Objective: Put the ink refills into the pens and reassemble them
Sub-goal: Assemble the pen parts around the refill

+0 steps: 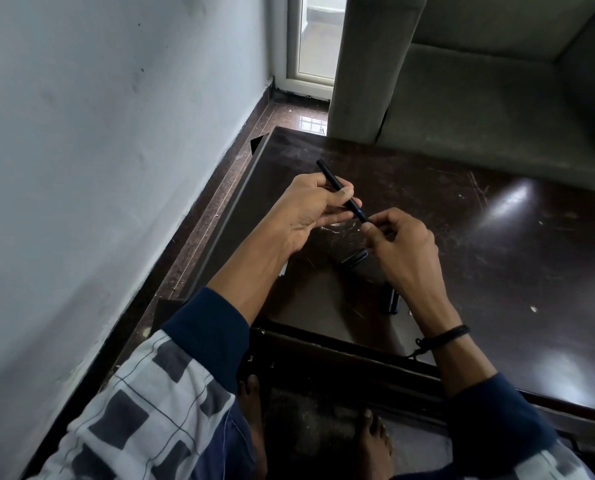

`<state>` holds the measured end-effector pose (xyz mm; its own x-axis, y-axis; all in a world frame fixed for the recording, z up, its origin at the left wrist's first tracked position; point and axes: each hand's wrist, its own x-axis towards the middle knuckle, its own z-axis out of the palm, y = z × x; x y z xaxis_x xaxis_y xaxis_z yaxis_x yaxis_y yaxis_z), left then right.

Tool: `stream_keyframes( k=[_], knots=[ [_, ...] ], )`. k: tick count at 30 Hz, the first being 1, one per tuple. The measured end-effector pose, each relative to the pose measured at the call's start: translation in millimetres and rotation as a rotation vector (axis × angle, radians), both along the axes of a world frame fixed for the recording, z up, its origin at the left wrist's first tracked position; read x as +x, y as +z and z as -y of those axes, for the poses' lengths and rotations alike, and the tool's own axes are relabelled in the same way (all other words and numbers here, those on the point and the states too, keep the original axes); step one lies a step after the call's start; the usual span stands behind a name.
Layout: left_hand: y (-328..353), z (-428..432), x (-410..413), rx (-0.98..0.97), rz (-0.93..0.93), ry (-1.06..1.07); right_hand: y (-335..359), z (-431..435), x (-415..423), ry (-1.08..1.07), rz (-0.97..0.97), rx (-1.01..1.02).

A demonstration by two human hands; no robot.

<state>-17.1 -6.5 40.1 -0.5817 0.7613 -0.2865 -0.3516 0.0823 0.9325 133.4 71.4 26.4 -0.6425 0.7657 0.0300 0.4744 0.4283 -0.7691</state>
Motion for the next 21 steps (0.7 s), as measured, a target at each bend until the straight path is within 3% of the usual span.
stream_keyframes(
  k=[21],
  knots=[
    [-0.7, 0.5, -0.2, -0.018, -0.017, -0.015, -0.1, 1.6, 0.1, -0.012, -0.032, 0.016]
  ],
)
